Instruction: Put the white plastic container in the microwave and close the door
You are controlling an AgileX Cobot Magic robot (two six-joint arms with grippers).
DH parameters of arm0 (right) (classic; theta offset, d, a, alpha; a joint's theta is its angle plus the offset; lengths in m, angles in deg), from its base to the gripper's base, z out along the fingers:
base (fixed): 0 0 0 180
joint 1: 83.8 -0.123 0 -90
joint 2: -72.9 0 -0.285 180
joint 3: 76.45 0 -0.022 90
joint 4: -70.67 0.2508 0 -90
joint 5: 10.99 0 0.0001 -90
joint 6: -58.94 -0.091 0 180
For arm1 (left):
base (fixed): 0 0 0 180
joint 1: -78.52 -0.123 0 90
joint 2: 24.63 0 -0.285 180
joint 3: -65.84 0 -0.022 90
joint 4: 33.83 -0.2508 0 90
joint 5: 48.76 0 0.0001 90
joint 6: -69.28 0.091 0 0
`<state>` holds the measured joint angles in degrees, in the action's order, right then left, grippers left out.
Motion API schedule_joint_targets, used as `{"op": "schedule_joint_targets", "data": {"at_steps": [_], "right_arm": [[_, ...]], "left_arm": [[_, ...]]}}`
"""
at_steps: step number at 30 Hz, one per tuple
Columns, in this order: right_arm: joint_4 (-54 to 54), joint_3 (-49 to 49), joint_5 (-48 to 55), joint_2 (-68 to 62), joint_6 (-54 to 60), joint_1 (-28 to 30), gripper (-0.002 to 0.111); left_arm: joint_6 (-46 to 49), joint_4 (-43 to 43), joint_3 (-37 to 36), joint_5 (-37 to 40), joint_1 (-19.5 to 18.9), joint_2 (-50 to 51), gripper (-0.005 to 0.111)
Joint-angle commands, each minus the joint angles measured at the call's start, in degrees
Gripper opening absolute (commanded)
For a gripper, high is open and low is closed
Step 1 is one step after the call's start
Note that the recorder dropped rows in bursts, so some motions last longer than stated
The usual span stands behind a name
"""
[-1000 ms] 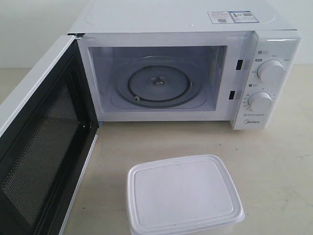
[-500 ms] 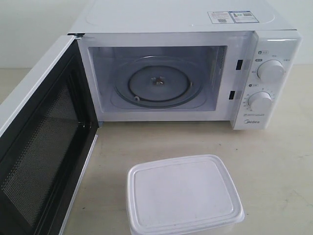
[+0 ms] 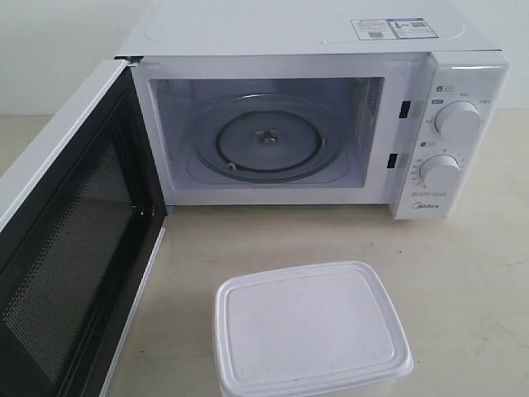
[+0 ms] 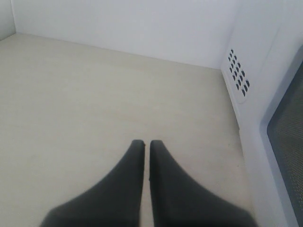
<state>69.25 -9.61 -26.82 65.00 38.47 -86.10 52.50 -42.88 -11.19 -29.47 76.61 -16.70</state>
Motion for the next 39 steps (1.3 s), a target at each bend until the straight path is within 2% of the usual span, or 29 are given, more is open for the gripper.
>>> {"op": "schedule_joint_targets", "data": {"at_steps": [1, 7, 11, 15, 19, 24, 26, 30, 37, 39], "right_arm": [[-1.65, -2.19, -7.52, -3.49, 2.59, -0.22, 0.000], [-4.76, -12.50, -4.12, -19.48, 2.08, -0.22, 0.000], [-4.76, -20.65, 5.35, -30.96, -3.95, -0.22, 0.000], [-4.76, -21.53, 8.37, -37.93, -16.70, -0.22, 0.000], [-4.93, -18.47, 3.63, -44.80, -22.30, -1.56, 0.000], [-14.61, -13.13, -1.33, -50.23, -24.35, -12.23, 0.000], [-14.49, -11.44, -1.33, -50.50, -29.49, -17.97, 0.000], [-14.37, -8.20, -0.30, -50.50, -34.30, -25.91, 0.000], [-14.11, -1.21, 0.73, -50.50, -58.24, -38.65, 0.000], [-13.97, -0.06, 0.97, -50.50, -65.15, -41.95, 0.004]], "left_arm": [[-0.21, 0.44, -0.19, -0.19, -0.18, -0.14, 0.004], [-0.21, 0.44, -0.19, -0.19, -0.18, -0.14, 0.004], [-0.21, 0.44, -0.19, -0.19, -0.18, -0.14, 0.004], [-0.21, 0.44, -0.19, -0.19, -0.18, -0.14, 0.004], [-0.21, 0.44, -0.19, -0.19, -0.18, -0.14, 0.004], [-0.21, 0.44, -0.19, -0.19, -0.18, -0.14, 0.004], [-0.21, 0.44, -0.19, -0.19, -0.18, -0.14, 0.004], [-0.21, 0.44, -0.19, -0.19, -0.18, -0.14, 0.004], [-0.21, 0.44, -0.19, -0.19, -0.18, -0.14, 0.004], [-0.21, 0.44, -0.19, -0.19, -0.18, -0.14, 0.004]]}}
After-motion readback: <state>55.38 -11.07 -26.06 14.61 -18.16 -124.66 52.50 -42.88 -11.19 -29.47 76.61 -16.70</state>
